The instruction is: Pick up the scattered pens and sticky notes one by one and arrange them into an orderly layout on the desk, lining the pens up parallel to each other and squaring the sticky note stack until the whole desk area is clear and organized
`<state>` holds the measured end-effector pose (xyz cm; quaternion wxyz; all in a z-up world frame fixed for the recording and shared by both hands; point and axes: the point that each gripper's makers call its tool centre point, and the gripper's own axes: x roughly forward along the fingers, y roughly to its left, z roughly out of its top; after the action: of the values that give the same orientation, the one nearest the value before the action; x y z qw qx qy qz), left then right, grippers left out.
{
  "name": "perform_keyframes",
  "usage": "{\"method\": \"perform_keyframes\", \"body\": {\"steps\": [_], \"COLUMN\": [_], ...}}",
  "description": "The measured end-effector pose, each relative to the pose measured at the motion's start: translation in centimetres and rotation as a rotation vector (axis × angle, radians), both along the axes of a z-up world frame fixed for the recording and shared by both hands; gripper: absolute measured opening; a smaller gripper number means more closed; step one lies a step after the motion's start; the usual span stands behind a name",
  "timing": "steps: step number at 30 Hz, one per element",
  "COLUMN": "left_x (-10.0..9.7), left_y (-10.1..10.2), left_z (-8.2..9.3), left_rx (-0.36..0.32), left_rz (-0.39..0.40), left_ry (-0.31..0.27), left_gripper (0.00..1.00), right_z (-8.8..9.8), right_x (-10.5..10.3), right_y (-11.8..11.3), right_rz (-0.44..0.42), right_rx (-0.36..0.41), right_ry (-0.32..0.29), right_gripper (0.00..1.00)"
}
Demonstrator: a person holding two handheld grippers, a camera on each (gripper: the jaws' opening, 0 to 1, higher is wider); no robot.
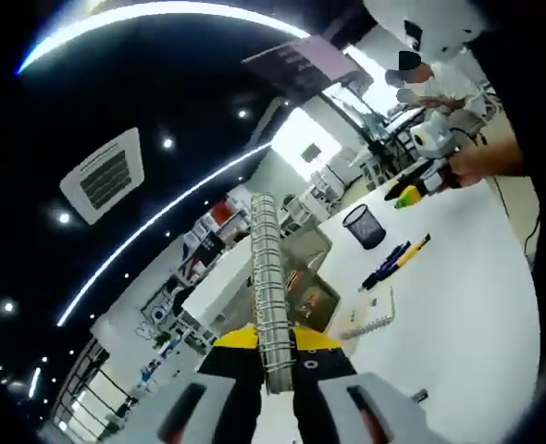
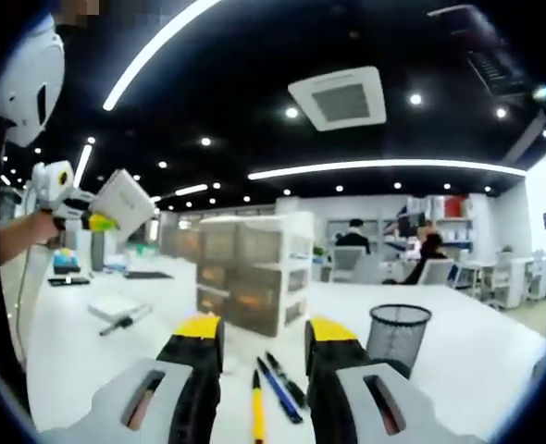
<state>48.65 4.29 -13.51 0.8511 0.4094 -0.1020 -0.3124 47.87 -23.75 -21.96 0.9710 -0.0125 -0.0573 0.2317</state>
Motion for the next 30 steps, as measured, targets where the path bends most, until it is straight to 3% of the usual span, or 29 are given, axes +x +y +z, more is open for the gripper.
{"method": "perform_keyframes", "body": {"steps": [3, 12, 14, 15, 25, 30], "left_x": [0.2, 0.1, 0.7, 0.8, 1.5, 1.9], "left_y": [0.1, -0.7, -0.6, -0.5, 0.4, 0.9], "left_z": [-0.2, 0.2, 0.7, 0.6, 1.2, 1.7], "left_rx": [0.081, 0.147, 0.268, 0.285, 0.290, 0.358], "left_rz": [0.010, -0.009, 0.040, 0.048, 0.070, 0.102], "left_ry": [-0.046, -0.111, -0.209, -0.218, -0.257, -0.305], "left_gripper": [0.11, 0.10, 0.10, 0.10, 0.11, 0.11], "right_z": [-0.1, -0.4, -0.5, -0.5, -0.6, -1.6], "right_x": [-0.2, -0.3, -0.5, -0.5, -0.5, -0.6], "right_y": [-0.1, -0.3, -0.5, -0.6, -0.1, 0.7], "right_rz": [-0.002, -0.008, -0.009, -0.009, 0.014, 0.027], "right_rx": [-0.006, -0.004, -0.007, -0.007, -0.039, -0.075], "right_ry": [0.003, 0.014, 0.017, 0.018, 0.034, 0.056], "right_gripper": [0.33, 0.32, 0.33, 0.33, 0.33, 0.33]}}
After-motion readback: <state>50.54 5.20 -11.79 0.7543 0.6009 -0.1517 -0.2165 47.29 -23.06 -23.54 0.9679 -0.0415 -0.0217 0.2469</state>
